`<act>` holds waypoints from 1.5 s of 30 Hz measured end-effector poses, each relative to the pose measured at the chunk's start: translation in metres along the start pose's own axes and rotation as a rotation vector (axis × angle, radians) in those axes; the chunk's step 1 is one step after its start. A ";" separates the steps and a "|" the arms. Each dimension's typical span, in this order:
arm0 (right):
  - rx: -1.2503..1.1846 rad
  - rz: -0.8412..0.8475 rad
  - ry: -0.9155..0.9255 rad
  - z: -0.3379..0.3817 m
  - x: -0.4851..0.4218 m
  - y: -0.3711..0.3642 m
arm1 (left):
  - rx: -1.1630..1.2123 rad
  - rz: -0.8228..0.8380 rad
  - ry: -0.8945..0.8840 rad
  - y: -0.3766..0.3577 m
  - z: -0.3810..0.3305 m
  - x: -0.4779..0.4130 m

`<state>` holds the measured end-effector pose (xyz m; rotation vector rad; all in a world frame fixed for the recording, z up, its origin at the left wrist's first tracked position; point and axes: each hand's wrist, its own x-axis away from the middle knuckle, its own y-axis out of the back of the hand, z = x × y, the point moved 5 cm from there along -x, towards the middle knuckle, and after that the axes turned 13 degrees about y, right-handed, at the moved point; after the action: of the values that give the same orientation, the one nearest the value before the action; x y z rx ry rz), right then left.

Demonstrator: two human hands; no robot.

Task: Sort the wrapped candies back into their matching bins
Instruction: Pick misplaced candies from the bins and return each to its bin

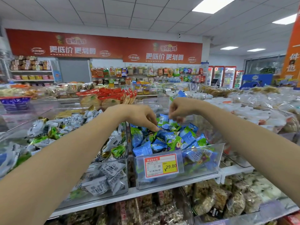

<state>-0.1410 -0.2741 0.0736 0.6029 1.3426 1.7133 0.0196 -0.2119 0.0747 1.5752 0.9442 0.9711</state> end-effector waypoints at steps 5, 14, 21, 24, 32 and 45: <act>0.086 0.329 -0.169 -0.006 0.005 -0.033 | 0.003 0.023 -0.020 0.000 0.002 -0.002; -0.223 -0.193 0.150 0.016 0.026 0.035 | 0.320 -0.216 -0.083 0.017 0.004 -0.008; -0.492 -0.268 0.260 0.038 0.037 0.038 | 0.866 -0.218 -0.101 0.025 0.003 -0.006; -0.356 -0.015 0.141 0.032 0.038 0.015 | 0.836 -0.320 -0.033 0.028 0.014 -0.002; -0.099 0.286 0.092 0.028 0.019 -0.034 | 0.787 -0.336 -0.074 0.023 0.020 -0.002; 0.056 0.241 0.071 0.018 0.022 -0.030 | 0.720 -0.370 -0.068 0.019 0.016 0.008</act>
<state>-0.1280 -0.2446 0.0480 0.7677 1.4180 1.9102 0.0393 -0.2133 0.0921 1.8914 1.5792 0.3147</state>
